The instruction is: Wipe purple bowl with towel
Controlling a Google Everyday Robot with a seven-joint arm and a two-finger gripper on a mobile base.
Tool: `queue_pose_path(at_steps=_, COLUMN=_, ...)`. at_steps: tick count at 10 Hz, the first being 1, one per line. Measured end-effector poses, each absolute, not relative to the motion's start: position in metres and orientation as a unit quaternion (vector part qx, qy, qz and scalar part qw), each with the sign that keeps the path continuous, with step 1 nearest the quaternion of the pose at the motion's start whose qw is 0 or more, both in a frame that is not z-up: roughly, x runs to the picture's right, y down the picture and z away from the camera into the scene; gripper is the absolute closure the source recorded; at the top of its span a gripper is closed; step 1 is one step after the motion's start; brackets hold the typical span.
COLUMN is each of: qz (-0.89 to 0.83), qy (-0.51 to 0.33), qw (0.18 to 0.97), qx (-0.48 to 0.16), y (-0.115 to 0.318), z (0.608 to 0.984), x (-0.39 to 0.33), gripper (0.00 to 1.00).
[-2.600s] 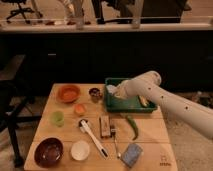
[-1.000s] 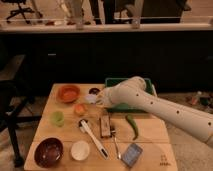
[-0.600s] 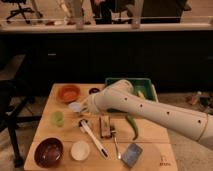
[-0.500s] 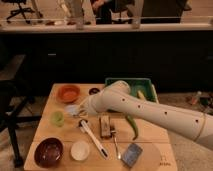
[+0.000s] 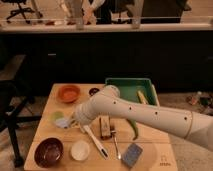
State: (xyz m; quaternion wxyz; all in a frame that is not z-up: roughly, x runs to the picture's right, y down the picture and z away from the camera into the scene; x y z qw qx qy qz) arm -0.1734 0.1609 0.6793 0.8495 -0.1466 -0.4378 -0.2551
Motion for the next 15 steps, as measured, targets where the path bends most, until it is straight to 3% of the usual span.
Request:
queue_pose_path(at_steps=9, qz=-0.291, qy=-0.453, qw=0.829, qx=-0.153, y=0.176, z=0.671, x=-0.194, gripper=1.0)
queue_pose_path(at_steps=15, qz=-0.399, qy=-0.484, qw=0.762, qx=-0.16, y=0.189, z=0.644, x=-0.282, gripper=1.0)
